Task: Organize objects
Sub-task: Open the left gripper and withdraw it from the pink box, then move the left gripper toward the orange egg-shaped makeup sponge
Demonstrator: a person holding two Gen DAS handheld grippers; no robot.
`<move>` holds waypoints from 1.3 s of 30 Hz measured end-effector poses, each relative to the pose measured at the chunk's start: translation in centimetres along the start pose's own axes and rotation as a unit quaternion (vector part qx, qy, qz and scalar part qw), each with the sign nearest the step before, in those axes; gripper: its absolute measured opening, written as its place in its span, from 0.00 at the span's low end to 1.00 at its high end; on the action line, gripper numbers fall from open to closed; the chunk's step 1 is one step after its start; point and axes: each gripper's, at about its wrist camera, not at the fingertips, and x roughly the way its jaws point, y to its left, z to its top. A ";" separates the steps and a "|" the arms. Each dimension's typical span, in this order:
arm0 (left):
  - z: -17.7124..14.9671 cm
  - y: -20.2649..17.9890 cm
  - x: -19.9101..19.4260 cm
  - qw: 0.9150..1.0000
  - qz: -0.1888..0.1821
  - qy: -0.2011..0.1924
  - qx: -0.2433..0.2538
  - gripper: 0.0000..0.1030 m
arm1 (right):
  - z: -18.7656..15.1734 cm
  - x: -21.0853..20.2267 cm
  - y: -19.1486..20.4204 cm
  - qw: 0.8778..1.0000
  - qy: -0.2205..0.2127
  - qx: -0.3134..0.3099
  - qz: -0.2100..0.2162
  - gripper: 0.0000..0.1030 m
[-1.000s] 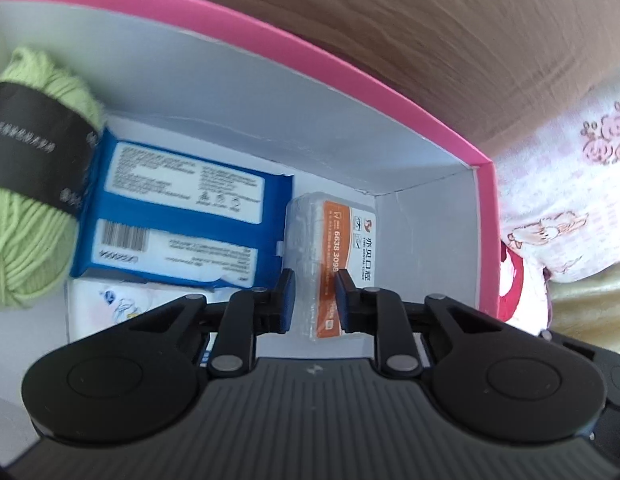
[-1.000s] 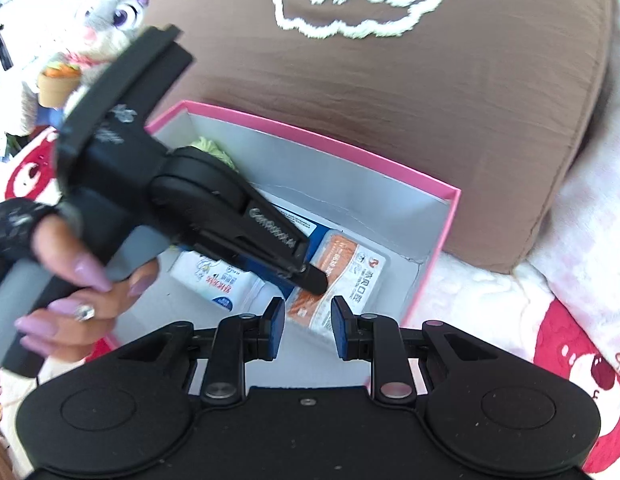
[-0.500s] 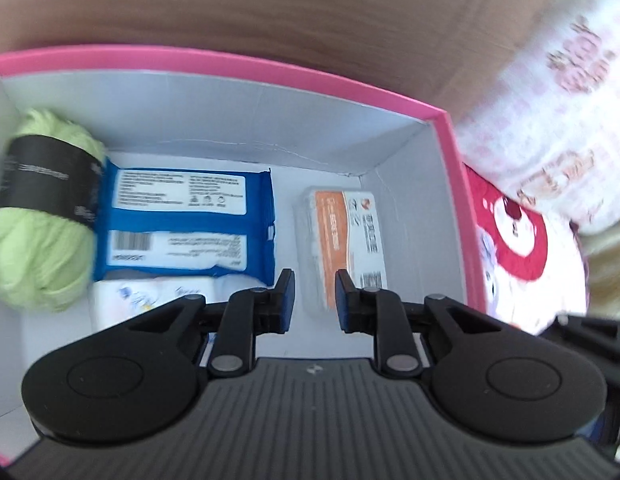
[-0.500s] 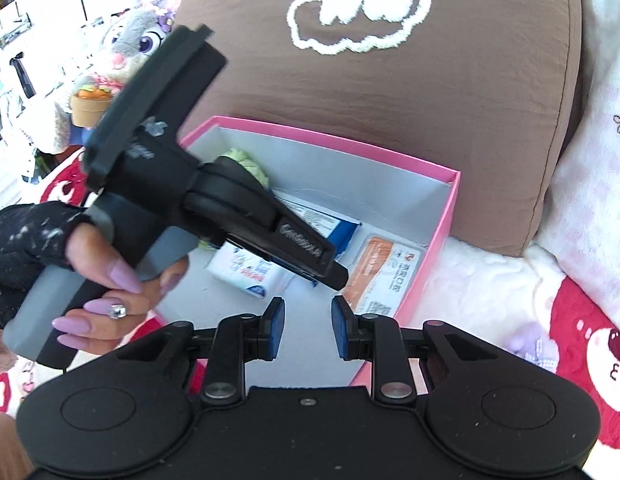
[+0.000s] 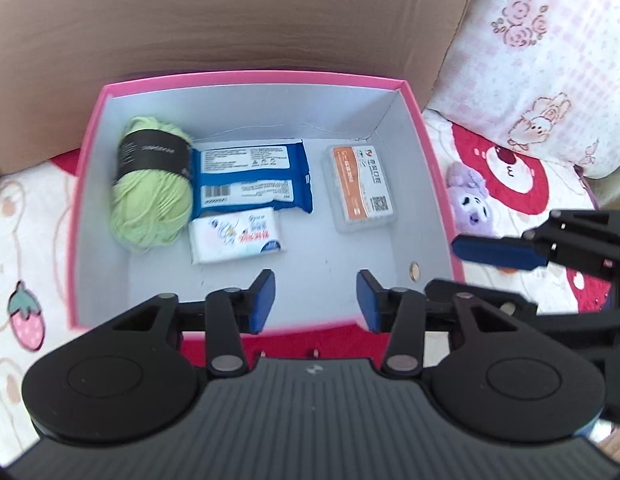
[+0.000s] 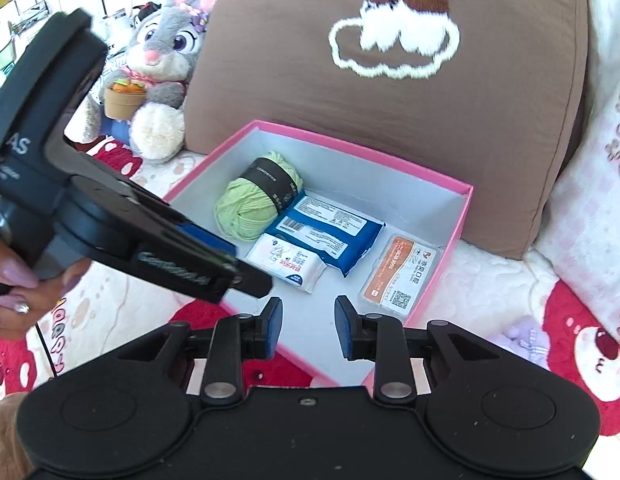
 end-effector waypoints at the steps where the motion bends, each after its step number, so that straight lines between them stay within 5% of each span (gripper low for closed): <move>1: -0.3 0.0 -0.7 1.000 0.000 -0.002 0.001 0.45 | 0.0 -0.5 0.1 1.000 -0.001 0.000 0.001 0.35; 13: -4.3 -1.8 -6.9 0.996 0.055 -0.027 0.058 0.60 | -1.3 -6.2 1.8 1.000 -0.011 0.003 0.007 0.42; 22: -8.1 -4.4 -8.5 0.995 0.051 -0.030 0.080 0.62 | -4.6 -9.9 1.7 1.000 -0.007 0.014 -0.005 0.45; 39: -10.0 -9.2 -8.6 0.994 0.004 0.010 0.108 0.68 | -9.4 -13.6 0.8 1.000 0.000 0.013 -0.024 0.61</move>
